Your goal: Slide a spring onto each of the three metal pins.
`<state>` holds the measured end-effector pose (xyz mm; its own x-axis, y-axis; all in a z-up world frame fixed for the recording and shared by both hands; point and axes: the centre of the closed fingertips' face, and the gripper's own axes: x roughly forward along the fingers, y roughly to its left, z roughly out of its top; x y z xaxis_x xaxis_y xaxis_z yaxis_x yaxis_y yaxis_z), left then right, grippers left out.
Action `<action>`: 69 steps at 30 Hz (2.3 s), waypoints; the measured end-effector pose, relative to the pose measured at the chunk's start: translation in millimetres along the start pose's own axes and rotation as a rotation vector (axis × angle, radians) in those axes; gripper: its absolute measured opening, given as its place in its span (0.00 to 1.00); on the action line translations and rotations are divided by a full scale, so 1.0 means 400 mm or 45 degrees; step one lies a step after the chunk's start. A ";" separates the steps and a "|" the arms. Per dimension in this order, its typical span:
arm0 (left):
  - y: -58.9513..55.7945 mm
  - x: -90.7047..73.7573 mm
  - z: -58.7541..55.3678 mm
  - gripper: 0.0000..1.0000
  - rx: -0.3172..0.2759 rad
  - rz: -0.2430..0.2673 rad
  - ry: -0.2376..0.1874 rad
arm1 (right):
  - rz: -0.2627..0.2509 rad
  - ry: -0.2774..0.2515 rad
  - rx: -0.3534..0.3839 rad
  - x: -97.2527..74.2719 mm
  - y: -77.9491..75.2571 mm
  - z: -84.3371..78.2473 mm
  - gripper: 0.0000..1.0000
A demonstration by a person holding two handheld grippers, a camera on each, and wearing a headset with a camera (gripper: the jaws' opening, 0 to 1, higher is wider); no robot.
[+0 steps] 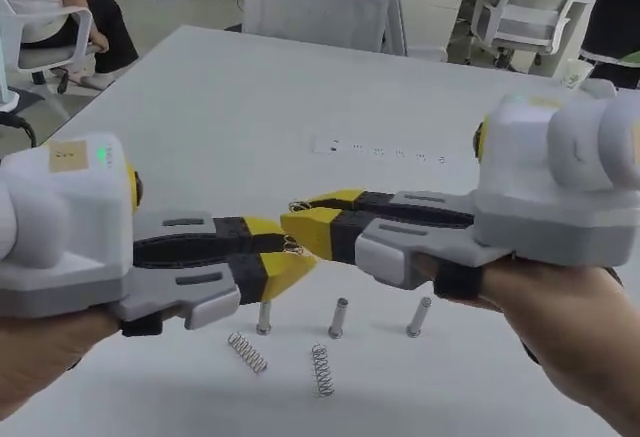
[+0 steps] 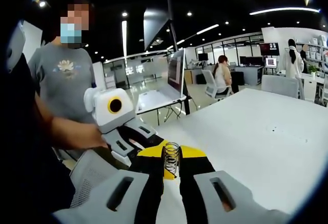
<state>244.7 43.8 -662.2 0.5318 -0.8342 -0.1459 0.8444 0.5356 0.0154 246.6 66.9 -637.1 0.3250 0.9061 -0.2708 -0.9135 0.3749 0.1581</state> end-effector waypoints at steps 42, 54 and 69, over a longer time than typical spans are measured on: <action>-0.081 0.012 -0.071 0.02 0.244 -0.174 0.247 | 0.303 0.663 -0.297 -0.057 0.049 -0.121 0.08; -0.096 0.020 -0.073 0.02 0.250 -0.204 0.252 | 0.338 0.778 -0.353 -0.052 0.052 -0.150 0.09; -0.097 0.029 -0.081 0.02 0.248 -0.212 0.271 | 0.347 0.877 -0.395 -0.055 0.050 -0.163 0.08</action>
<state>215.9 17.6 -696.6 0.3769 -0.8510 -0.3657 0.9262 0.3416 0.1598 205.0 41.8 -689.8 -0.0510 0.5955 -0.8017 -0.9982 -0.0057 0.0593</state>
